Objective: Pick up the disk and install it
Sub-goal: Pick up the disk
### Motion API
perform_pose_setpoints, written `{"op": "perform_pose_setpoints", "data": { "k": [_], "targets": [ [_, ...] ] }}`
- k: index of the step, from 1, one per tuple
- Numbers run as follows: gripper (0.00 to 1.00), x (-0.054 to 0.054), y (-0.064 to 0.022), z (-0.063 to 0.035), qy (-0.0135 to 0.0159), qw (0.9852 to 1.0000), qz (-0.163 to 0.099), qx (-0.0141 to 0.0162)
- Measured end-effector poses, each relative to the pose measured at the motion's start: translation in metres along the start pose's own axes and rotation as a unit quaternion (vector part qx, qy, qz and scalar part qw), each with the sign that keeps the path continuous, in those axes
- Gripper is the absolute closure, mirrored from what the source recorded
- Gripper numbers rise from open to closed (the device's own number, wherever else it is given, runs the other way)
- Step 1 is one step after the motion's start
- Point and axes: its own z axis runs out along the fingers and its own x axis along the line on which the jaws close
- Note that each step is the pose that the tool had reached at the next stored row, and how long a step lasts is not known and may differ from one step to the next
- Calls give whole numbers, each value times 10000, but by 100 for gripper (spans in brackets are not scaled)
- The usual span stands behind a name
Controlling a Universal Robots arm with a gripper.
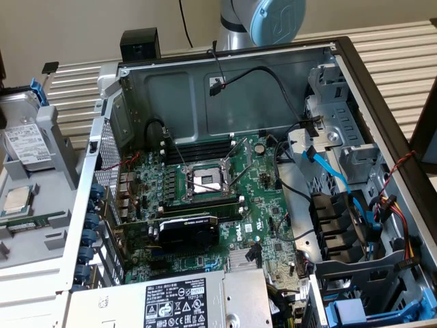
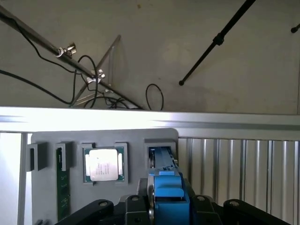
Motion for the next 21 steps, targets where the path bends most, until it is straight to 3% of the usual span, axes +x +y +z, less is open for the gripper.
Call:
{"op": "perform_pose_setpoints", "data": {
  "k": [4,21],
  "targets": [
    [63,-1,5,-55,0,10000,-3,14],
    [63,-2,15,-113,4,9999,-125,39]
  ]
}}
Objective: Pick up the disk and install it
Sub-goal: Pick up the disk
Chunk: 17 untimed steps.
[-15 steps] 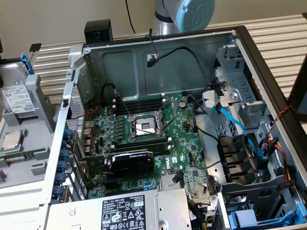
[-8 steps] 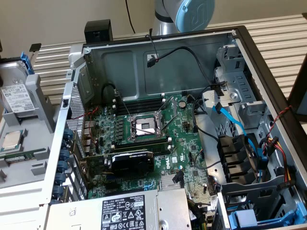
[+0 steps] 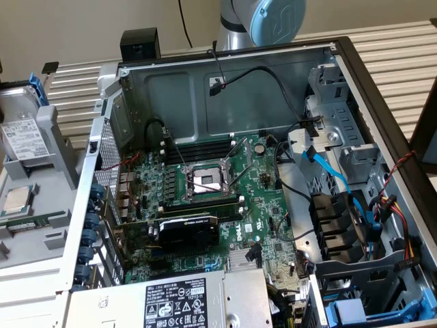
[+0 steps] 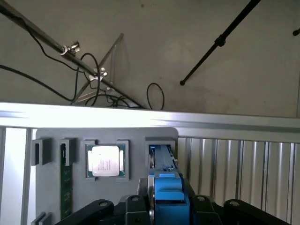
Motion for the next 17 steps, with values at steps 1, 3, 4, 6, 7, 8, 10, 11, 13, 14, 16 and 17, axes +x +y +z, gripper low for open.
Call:
{"op": "perform_pose_setpoints", "data": {
  "k": [1,3,4,6,7,8,10,11,13,14,16,17],
  "targets": [
    [63,0,1,-28,0,10000,0,4],
    [63,-3,4,-83,1,10000,0,31],
    [63,-4,6,-109,2,10000,-1,46],
    [63,-6,7,-159,3,10000,-1,81],
    [63,-8,8,-186,4,10000,-1,95],
    [63,-9,9,-214,4,9999,-2,111],
    [63,-12,10,-271,5,9999,-2,138],
    [63,-14,11,-300,6,9999,-2,152],
    [63,-21,13,-359,7,9998,-2,181],
    [63,-25,13,-385,8,9998,-2,195],
    [63,-34,15,-437,9,9998,-3,223],
    [63,-39,16,-464,10,9997,-3,237]
  ]
}}
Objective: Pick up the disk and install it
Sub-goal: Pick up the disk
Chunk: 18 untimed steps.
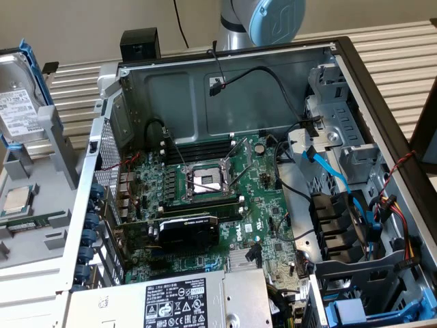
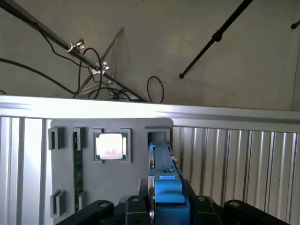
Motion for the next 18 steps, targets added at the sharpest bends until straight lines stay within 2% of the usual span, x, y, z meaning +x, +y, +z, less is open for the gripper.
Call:
{"op": "perform_pose_setpoints", "data": {
  "k": [6,10,18],
  "targets": [
    [63,-37,-7,-183,3,10000,-1,68],
    [63,-64,-12,-325,4,9999,-2,101],
    [63,-78,-57,-681,5,9999,-4,113]
  ]
}}
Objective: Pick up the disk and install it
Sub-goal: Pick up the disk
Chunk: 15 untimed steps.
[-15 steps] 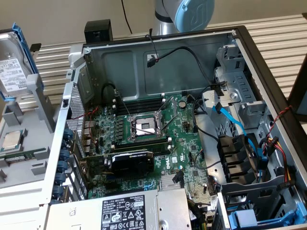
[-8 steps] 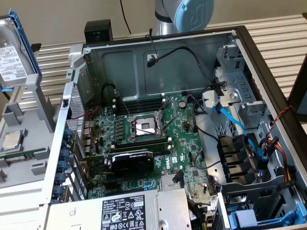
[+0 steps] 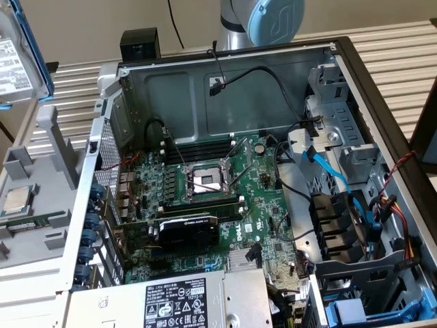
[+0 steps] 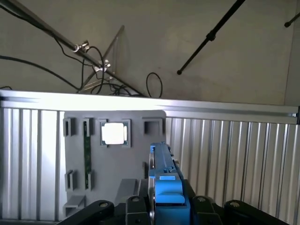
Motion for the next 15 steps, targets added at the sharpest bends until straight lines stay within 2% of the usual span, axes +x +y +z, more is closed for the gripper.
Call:
{"op": "perform_pose_setpoints", "data": {
  "k": [9,12,15],
  "targets": [
    [63,3,-176,-318,-8,10000,-3,0],
    [63,5,-222,-364,-9,10000,-3,0],
    [63,6,-240,-367,-8,10000,-4,0]
  ]
}}
